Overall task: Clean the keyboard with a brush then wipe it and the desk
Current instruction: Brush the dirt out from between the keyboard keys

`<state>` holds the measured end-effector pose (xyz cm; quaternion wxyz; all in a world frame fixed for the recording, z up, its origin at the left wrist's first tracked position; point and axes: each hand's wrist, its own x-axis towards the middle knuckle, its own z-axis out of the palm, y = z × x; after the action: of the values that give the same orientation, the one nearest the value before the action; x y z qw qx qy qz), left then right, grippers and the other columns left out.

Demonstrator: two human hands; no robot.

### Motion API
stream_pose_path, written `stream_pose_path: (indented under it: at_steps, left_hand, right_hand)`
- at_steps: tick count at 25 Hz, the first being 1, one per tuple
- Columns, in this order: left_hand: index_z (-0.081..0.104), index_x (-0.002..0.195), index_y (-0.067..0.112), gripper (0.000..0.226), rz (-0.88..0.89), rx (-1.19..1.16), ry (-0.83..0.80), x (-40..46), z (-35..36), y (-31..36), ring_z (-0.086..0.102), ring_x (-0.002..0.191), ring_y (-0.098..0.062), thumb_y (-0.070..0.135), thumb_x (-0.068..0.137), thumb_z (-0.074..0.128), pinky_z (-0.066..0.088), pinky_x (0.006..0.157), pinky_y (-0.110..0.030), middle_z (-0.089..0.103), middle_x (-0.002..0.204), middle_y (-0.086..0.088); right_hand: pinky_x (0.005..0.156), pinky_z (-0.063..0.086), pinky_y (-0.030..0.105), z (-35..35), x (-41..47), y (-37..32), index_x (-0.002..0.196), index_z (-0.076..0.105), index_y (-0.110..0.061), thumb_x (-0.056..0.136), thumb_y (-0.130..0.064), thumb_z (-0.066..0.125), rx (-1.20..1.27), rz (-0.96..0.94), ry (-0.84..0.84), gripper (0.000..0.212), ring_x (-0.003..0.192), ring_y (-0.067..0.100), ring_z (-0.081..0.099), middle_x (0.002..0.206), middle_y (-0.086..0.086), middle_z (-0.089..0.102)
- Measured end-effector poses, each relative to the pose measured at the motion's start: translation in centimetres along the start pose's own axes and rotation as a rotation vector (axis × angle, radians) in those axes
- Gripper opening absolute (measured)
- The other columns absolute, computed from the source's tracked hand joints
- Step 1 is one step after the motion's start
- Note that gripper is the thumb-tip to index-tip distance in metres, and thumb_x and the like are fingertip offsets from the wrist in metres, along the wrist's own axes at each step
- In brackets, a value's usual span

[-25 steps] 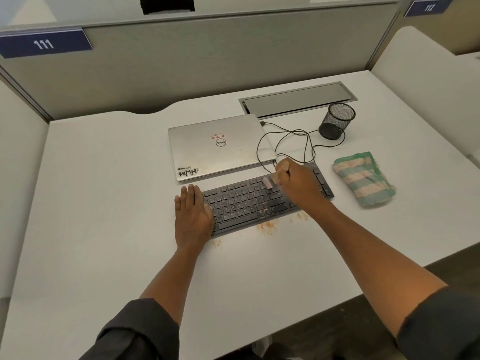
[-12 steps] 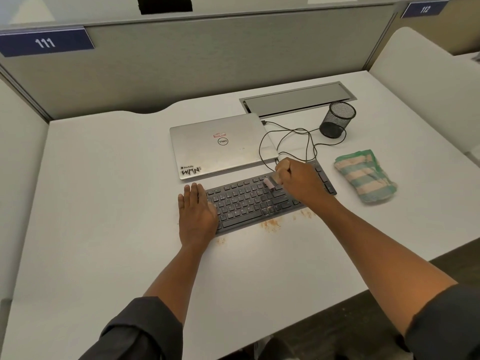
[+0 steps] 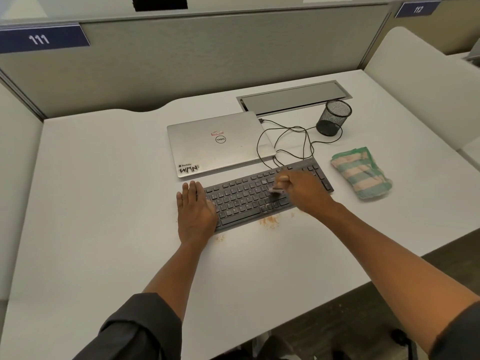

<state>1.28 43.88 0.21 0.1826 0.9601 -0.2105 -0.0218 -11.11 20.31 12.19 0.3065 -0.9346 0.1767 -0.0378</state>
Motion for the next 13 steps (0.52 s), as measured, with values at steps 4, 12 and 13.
stream_pose_path:
  at_steps: [4, 12, 13]
  left_hand:
    - [0.022, 0.158, 0.000, 0.062, 0.005, -0.001, 0.001, 0.1, 0.0, 0.1, 0.008, 0.156, -0.030, 0.023, 0.102, 0.034, 0.001, 0.127, -0.043, 0.022, 0.166, -0.016]
    - [0.020, 0.159, 0.000, 0.062, 0.008, 0.002, 0.003, -0.2, -0.1, 0.2, 0.006, 0.157, -0.029, 0.023, 0.102, 0.032, -0.001, 0.128, -0.042, 0.020, 0.167, -0.016]
    - [0.020, 0.159, 0.000, 0.063, 0.008, 0.004, 0.000, -0.2, -0.1, 0.2, 0.006, 0.157, -0.029, 0.023, 0.102, 0.031, -0.001, 0.128, -0.042, 0.020, 0.167, -0.016]
  right_hand:
    - [0.071, 0.041, 0.009, 1.1, -0.5, -0.5, 0.100, 0.072, -0.013, 0.097, -0.010, 0.057, -0.042, -0.107, -0.140, 0.015, 0.082, -0.003, 0.057, 0.094, -0.010, 0.067]
    - [0.071, 0.044, 0.018, 0.8, -0.1, -0.1, 0.099, 0.073, -0.015, 0.097, -0.011, 0.058, -0.045, -0.115, -0.137, 0.016, 0.083, 0.003, 0.060, 0.094, -0.006, 0.070]
    - [0.071, 0.042, 0.014, 1.2, -0.3, -0.3, 0.100, 0.074, -0.016, 0.096, -0.011, 0.058, -0.031, -0.126, -0.145, 0.017, 0.083, 0.001, 0.060, 0.094, -0.009, 0.069]
